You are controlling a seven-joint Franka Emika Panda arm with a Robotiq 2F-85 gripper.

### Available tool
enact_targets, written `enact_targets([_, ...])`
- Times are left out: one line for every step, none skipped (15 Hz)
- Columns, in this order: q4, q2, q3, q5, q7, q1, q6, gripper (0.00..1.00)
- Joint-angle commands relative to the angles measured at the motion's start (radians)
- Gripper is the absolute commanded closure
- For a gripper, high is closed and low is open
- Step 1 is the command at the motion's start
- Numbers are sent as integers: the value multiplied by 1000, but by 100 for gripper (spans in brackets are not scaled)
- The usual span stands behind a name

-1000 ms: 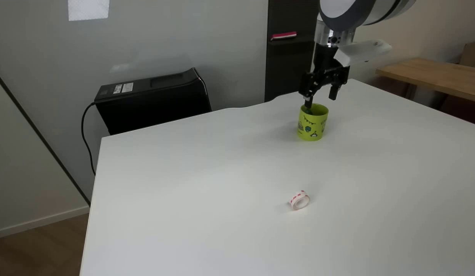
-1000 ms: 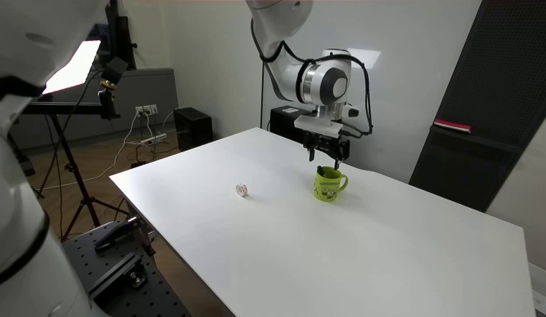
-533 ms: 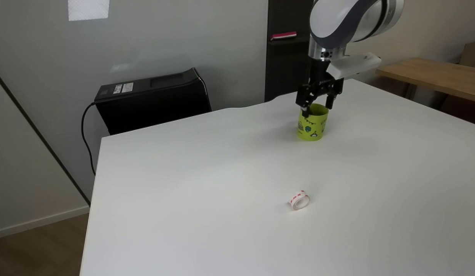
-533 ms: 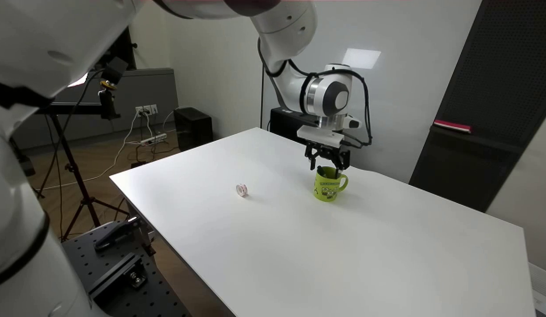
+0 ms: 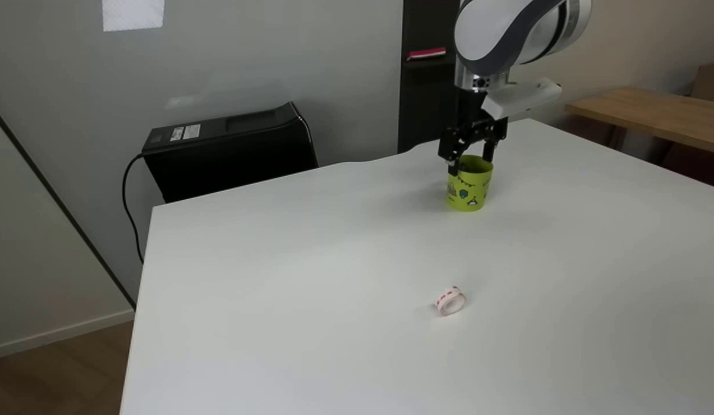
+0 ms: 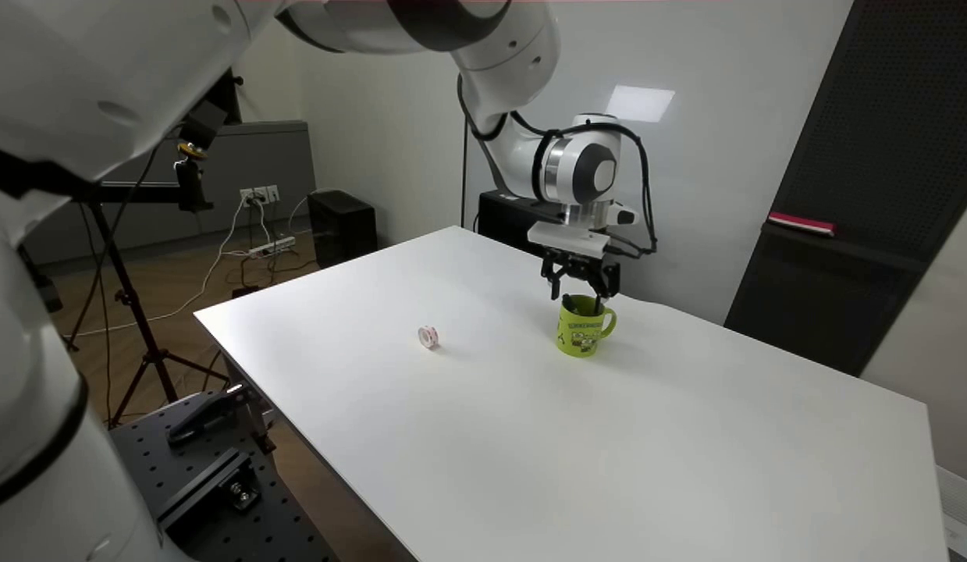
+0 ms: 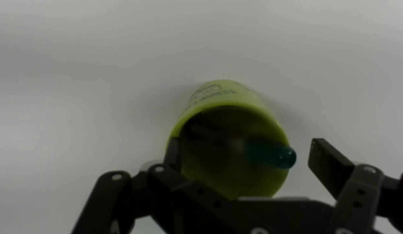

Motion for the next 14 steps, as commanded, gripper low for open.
enact_targets([70, 34, -17, -25, 44, 22, -29, 0])
enact_targets([73, 34, -18, -27, 45, 23, -29, 0])
enact_targets([75, 34, -20, -29, 45, 25, -29, 0])
enact_targets([76, 34, -22, -32, 47, 27, -29, 0])
enact_targets([78, 33, -24, -36, 49, 29, -31, 0])
enact_targets([77, 31, -27, -40, 51, 30, -32, 0])
enact_targets([77, 29, -28, -41, 53, 31, -34, 0])
enact_targets([77, 28, -29, -42, 55, 31, -35, 0])
enact_targets([77, 28, -31, -42, 56, 31, -37, 0])
enact_targets([78, 28, -33, -43, 58, 31, -40, 0])
enact_targets([80, 28, -34, -43, 60, 32, -45, 0])
enact_targets([82, 27, -36, -43, 62, 32, -50, 0])
enact_targets([84, 26, -37, -41, 64, 31, -59, 0])
enact_targets([85, 25, -38, -40, 67, 31, -67, 0])
